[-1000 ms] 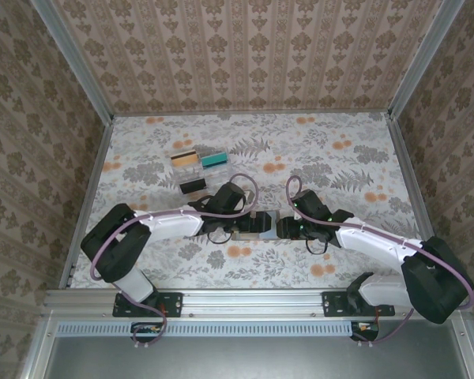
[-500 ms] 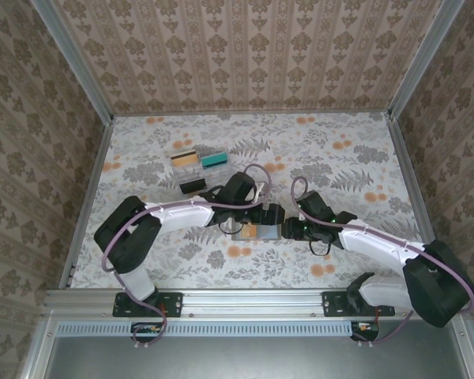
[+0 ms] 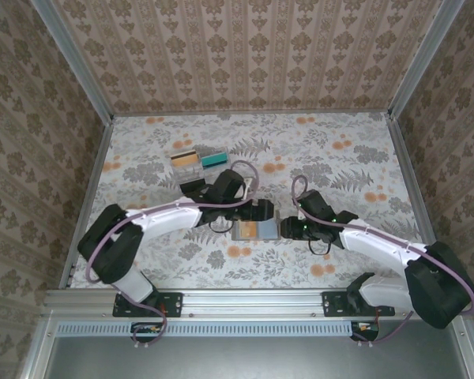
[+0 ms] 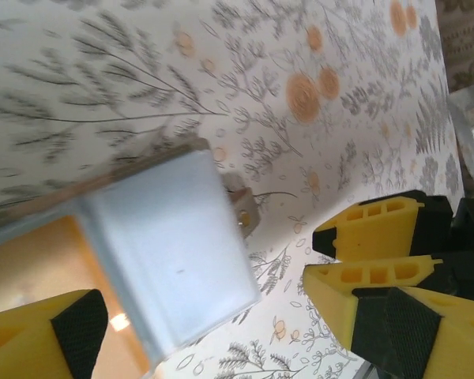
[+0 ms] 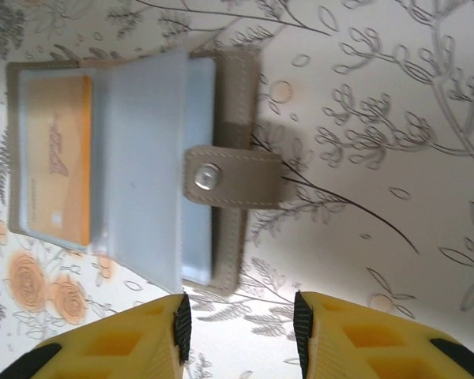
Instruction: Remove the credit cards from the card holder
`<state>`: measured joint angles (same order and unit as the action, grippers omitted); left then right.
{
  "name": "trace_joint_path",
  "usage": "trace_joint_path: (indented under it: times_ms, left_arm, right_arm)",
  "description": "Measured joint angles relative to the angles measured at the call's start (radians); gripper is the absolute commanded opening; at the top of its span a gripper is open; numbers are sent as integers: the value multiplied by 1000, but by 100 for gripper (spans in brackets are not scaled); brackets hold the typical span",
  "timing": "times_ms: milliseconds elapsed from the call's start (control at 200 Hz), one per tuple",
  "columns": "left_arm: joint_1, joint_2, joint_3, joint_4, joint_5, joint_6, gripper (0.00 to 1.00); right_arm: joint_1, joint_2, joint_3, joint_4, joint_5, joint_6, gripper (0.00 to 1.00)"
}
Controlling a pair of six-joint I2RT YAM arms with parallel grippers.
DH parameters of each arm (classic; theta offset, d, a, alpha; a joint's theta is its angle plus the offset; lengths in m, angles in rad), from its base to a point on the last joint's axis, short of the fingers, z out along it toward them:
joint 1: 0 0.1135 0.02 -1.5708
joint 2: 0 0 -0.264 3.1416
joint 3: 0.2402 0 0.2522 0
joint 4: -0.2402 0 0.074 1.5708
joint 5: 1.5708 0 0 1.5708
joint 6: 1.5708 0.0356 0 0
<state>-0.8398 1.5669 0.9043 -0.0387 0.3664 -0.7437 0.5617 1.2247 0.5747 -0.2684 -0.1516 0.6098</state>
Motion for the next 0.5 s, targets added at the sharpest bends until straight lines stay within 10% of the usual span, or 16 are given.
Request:
trace_joint_path:
  times_ms: [145,365,500]
  left_arm:
    - [40,-94,-39,-80,-73,-9,73]
    - [82,-113,-112,-187,-144,-23,9]
    - [82,-77,-124,-217,-154,-29,0]
  right_arm:
    - [18,58,64,31,-40,0,34]
    - [55,161,138,90,-103,23,26]
    - [66,222,153,132,-142,47,19]
